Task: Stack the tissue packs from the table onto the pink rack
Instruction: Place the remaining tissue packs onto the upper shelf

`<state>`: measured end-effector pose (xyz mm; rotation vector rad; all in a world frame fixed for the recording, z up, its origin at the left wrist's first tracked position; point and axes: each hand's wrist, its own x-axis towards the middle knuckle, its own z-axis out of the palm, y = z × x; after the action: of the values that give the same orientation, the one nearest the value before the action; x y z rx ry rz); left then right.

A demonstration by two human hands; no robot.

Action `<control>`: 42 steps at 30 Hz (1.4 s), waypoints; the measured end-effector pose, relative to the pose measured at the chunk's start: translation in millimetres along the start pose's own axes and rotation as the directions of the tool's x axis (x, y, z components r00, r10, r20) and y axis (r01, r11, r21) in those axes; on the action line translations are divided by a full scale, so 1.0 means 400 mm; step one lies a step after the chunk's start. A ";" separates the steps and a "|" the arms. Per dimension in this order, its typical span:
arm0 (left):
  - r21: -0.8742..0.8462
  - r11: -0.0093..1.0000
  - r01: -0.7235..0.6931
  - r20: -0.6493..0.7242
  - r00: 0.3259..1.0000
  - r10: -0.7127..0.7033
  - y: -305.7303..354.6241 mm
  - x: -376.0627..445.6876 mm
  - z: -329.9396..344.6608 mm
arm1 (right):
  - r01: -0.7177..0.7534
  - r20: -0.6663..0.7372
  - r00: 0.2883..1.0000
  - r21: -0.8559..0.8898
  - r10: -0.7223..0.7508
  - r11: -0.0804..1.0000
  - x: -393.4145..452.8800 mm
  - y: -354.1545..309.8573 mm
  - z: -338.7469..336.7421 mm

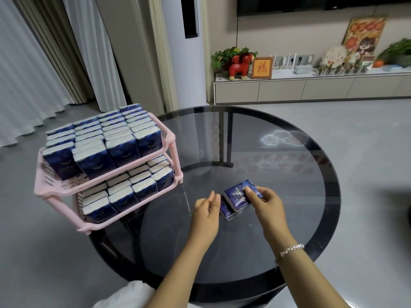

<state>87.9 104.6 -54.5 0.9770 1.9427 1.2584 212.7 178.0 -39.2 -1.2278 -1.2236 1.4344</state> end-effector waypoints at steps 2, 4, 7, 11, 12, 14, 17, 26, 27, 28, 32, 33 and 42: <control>-0.004 1.000 -0.001 0.024 1.000 0.001 0.005 -0.005 0.002 | 0.014 -0.021 1.000 -0.036 -0.015 0.999 0.000 0.006 0.012; -0.011 1.000 0.007 0.049 0.999 -0.007 0.012 -0.006 0.001 | 0.022 -0.025 0.999 -0.081 -0.024 0.996 -0.002 0.007 0.019; 0.025 1.000 0.016 0.106 0.994 -0.018 0.018 -0.007 -0.003 | 0.030 0.041 0.999 -0.202 -0.023 0.979 -0.003 0.003 0.018; -0.036 0.998 0.060 0.128 0.990 -0.055 0.022 -0.014 -0.013 | 0.047 0.163 0.987 -0.262 -0.004 0.964 0.006 -0.005 0.017; -0.064 0.996 0.069 0.122 0.991 -0.061 0.021 -0.016 -0.018 | 0.053 0.192 0.981 -0.258 -0.002 0.965 0.008 -0.007 0.018; -0.066 0.996 0.061 0.124 0.991 -0.053 0.018 -0.020 -0.032 | 0.071 0.258 0.966 -0.229 -0.010 0.971 0.013 -0.009 0.015; -0.057 0.997 0.056 0.204 0.978 -0.043 0.016 -0.023 -0.067 | 0.121 0.422 0.906 -0.163 -0.042 0.979 0.015 -0.024 0.004; -0.043 0.995 0.085 0.316 0.947 -0.067 -0.008 -0.039 -0.163 | 0.126 0.675 0.736 -0.208 0.049 0.970 0.006 -0.031 0.019; -0.057 0.996 0.075 0.318 0.947 -0.053 -0.014 -0.041 -0.168 | 0.100 0.685 0.723 -0.239 0.095 0.966 0.008 -0.029 0.017; -0.049 0.997 0.065 0.326 0.944 -0.045 -0.021 -0.042 -0.174 | 0.115 0.702 0.701 -0.282 0.123 0.953 0.008 -0.029 0.015; 0.046 0.999 -0.012 0.318 0.948 -0.003 -0.030 -0.049 -0.189 | 0.345 0.761 0.645 -0.367 0.066 0.864 0.000 -0.043 0.020; 0.073 0.997 -0.036 0.307 0.952 0.012 -0.028 -0.054 -0.194 | 0.383 0.762 0.646 -0.383 0.054 0.841 -0.003 -0.047 0.021; 0.067 0.996 -0.066 0.252 0.967 0.047 -0.037 -0.069 -0.199 | 0.454 0.782 0.615 -0.456 0.101 0.766 -0.020 -0.046 0.029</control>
<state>34.7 39.6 -37.2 1.1772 1.7866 1.0424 202.8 171.4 -19.3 -0.7790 -2.5358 1.4785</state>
